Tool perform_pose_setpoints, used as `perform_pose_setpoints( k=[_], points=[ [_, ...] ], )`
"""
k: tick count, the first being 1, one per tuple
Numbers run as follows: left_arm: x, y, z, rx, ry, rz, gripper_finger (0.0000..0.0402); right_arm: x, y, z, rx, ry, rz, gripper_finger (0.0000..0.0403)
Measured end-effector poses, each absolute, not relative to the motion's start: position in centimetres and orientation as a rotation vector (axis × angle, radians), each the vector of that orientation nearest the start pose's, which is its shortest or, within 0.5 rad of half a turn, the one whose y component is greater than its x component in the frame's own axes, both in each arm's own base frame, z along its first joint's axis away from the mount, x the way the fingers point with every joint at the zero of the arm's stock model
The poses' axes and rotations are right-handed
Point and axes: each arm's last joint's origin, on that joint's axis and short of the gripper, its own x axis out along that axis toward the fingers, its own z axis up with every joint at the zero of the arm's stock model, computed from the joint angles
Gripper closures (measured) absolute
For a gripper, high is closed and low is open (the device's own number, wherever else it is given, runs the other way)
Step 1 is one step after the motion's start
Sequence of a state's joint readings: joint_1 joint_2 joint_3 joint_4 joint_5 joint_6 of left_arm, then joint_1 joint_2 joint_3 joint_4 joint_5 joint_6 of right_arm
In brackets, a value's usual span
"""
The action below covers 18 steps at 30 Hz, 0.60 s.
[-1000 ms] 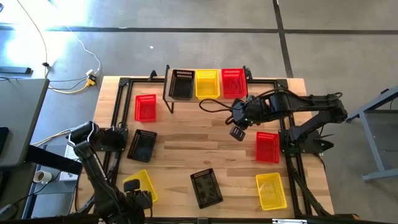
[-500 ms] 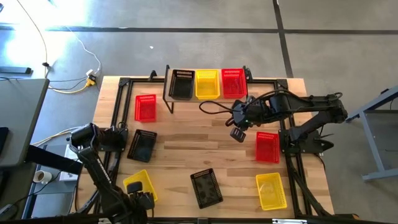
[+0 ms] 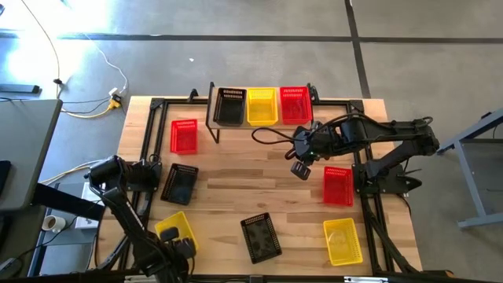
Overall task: Stack baskets on shelf by color
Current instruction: Stack the left yellow bin on top of the yellow bin on the shelf
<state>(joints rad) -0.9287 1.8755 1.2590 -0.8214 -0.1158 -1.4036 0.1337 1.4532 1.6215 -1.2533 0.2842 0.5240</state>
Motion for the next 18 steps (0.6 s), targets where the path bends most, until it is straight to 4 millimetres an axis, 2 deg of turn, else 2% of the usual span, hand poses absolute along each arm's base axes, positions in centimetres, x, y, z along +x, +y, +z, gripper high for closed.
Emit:
perform_pose_setpoints(
  k=[9,13,18],
  points=[
    [21.4,-28.1,17.3,-0.508,1.344,0.242,0.0391,26.4,2.7,38.1,0.248,0.992,-0.406,0.0347],
    [21.2,-27.9,18.1,-0.505,1.330,0.221,0.0389,26.4,2.7,38.1,0.247,0.991,-0.408,0.0347],
    [21.1,-27.4,20.6,-0.495,1.235,0.159,0.0398,26.4,2.7,38.1,0.246,0.990,-0.409,0.0347]
  ],
)
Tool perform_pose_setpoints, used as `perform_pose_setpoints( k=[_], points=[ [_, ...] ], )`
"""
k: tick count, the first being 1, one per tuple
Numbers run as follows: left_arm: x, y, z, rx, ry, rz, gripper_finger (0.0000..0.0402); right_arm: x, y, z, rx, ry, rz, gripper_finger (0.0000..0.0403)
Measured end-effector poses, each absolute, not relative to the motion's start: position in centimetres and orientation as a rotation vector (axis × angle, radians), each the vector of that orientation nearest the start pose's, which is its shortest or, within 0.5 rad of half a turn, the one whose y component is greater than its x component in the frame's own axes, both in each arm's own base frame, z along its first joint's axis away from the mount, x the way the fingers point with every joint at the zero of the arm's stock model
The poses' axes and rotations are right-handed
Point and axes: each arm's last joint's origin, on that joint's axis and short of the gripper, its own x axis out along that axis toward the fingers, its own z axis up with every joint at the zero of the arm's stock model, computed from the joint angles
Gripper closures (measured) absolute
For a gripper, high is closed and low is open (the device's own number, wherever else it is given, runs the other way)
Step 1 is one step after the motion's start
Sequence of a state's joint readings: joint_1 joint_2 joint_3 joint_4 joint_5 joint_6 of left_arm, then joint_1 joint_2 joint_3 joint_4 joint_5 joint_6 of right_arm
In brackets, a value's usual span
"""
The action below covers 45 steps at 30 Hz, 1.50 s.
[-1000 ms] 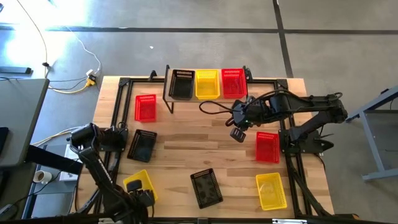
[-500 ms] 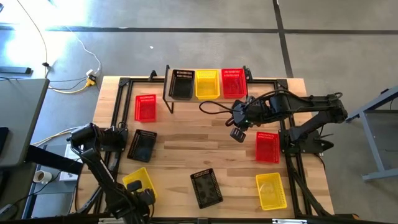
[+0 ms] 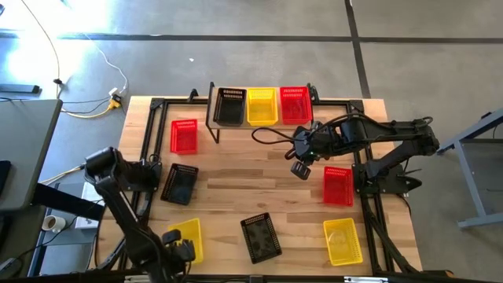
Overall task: Stack baskets on shelf by color
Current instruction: Stack the left yellow bin on top of the yellow bin on the shelf
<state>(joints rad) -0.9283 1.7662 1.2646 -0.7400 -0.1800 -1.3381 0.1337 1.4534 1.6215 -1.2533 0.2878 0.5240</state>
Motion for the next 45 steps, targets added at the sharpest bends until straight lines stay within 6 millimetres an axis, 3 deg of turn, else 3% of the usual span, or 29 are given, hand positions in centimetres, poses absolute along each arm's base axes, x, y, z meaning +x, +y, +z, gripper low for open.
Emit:
perform_pose_setpoints(
  k=[9,20,37,45],
  points=[
    [21.7,-23.5,26.3,-0.438,1.019,0.098,0.0400,26.4,2.7,38.1,0.265,0.988,-0.421,0.0347],
    [23.5,-15.4,31.3,-0.252,0.823,0.157,0.0401,26.1,2.3,38.1,0.237,0.972,-0.528,0.0347],
    [25.9,-2.6,34.0,0.117,0.777,0.322,0.0401,26.9,-1.3,38.5,0.309,0.850,-0.681,0.0347],
    [26.3,1.3,34.4,0.285,0.791,0.366,0.0401,28.4,-3.3,39.7,0.279,0.687,-0.630,0.0347]
  ],
)
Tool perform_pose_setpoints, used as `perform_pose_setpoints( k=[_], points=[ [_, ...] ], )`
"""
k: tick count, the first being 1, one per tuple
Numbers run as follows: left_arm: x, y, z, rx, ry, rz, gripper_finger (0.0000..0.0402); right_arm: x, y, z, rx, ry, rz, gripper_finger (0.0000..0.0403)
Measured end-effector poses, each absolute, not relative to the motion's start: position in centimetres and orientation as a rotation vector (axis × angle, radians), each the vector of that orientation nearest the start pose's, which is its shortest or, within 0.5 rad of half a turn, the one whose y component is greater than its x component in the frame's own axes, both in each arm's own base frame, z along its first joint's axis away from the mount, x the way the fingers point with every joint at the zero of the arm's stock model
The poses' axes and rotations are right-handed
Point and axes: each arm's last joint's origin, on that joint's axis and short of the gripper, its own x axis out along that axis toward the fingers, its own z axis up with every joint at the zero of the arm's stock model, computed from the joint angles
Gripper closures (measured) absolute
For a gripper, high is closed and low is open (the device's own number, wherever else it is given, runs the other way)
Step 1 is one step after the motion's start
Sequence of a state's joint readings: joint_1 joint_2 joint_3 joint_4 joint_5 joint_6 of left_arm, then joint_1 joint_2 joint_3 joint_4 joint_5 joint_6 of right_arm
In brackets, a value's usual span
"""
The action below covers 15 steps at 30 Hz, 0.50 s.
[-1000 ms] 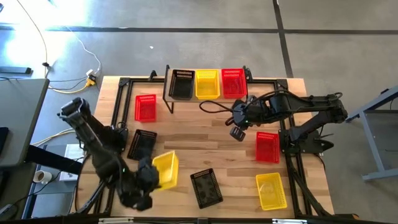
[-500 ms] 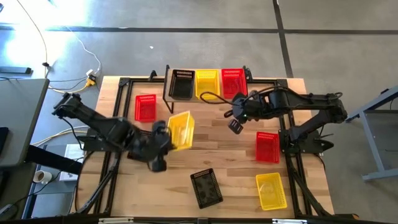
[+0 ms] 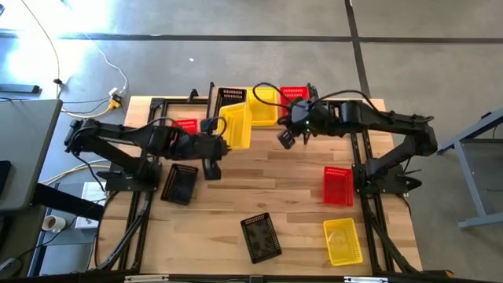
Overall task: Stack baskets on shelf by color
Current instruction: Stack the left yellow bin on top of the yellow bin on the shelf
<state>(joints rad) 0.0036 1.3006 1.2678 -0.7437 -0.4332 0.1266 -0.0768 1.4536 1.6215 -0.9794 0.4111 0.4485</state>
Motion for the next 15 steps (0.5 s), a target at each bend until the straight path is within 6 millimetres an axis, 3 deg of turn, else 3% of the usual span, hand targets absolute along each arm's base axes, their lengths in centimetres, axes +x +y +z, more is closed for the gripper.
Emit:
perform_pose_setpoints(
  k=[11,15],
  points=[
    [26.9,6.0,35.8,0.365,0.675,0.468,0.0401,28.6,-6.2,40.7,0.149,0.584,-0.770,0.0347],
    [26.8,7.5,37.2,0.351,0.646,0.483,0.0401,28.3,-7.1,40.7,0.122,0.592,-0.816,0.0347]
  ],
)
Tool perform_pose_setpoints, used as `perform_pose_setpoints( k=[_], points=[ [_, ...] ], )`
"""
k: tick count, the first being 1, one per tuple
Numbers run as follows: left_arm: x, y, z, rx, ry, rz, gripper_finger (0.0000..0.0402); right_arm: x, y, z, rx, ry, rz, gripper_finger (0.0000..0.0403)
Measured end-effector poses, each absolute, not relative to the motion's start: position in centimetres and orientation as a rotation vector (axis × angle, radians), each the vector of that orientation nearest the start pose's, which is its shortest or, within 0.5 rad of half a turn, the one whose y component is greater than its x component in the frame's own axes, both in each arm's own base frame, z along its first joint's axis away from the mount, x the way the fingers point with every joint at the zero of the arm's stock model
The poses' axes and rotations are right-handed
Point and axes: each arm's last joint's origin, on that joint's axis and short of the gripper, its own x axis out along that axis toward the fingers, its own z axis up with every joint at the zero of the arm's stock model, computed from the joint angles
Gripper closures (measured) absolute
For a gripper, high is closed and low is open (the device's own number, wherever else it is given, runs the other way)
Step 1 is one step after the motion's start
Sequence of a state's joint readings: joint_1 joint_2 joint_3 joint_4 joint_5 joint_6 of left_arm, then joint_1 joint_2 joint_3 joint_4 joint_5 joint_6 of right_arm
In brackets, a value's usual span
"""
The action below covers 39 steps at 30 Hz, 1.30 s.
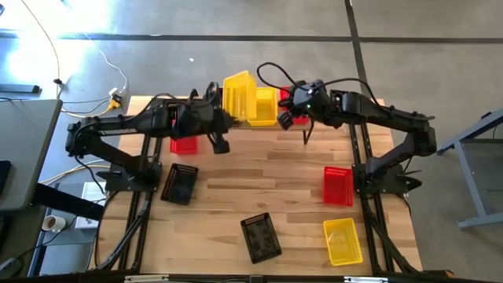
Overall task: Stack baskets on shelf by color
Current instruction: Stack the left yellow bin on top of the yellow bin on the shelf
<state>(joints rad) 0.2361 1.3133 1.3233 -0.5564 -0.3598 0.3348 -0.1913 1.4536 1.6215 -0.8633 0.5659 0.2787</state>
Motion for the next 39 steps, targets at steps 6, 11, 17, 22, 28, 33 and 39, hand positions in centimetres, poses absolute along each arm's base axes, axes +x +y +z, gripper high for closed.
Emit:
perform_pose_setpoints(
  k=[6,11,17,22,28,33,39],
  points=[
    [27.3,9.8,39.3,0.364,0.625,0.537,0.0401,28.0,-8.2,40.7,0.127,0.600,-0.835,0.0347],
    [28.0,11.3,40.5,0.352,0.619,0.572,0.0401,27.6,-8.9,40.4,0.166,0.618,-0.873,0.0347],
    [29.6,12.6,40.7,0.332,0.654,0.566,0.0401,26.6,-9.5,39.8,0.238,0.671,-0.964,0.0347],
    [31.0,13.0,39.7,0.318,0.696,0.514,0.0401,25.9,-9.5,39.2,0.301,0.726,-1.017,0.0347],
    [32.3,13.2,37.6,0.310,0.796,0.473,0.0401,25.1,-9.3,38.6,0.374,0.783,-1.078,0.0347],
    [33.4,13.5,36.2,0.299,0.831,0.440,0.0401,24.7,-9.2,38.4,0.410,0.797,-1.108,0.0347],
    [34.2,13.7,35.1,0.287,0.861,0.408,0.0401,24.7,-9.1,38.4,0.412,0.798,-1.110,0.0347]
  ],
)
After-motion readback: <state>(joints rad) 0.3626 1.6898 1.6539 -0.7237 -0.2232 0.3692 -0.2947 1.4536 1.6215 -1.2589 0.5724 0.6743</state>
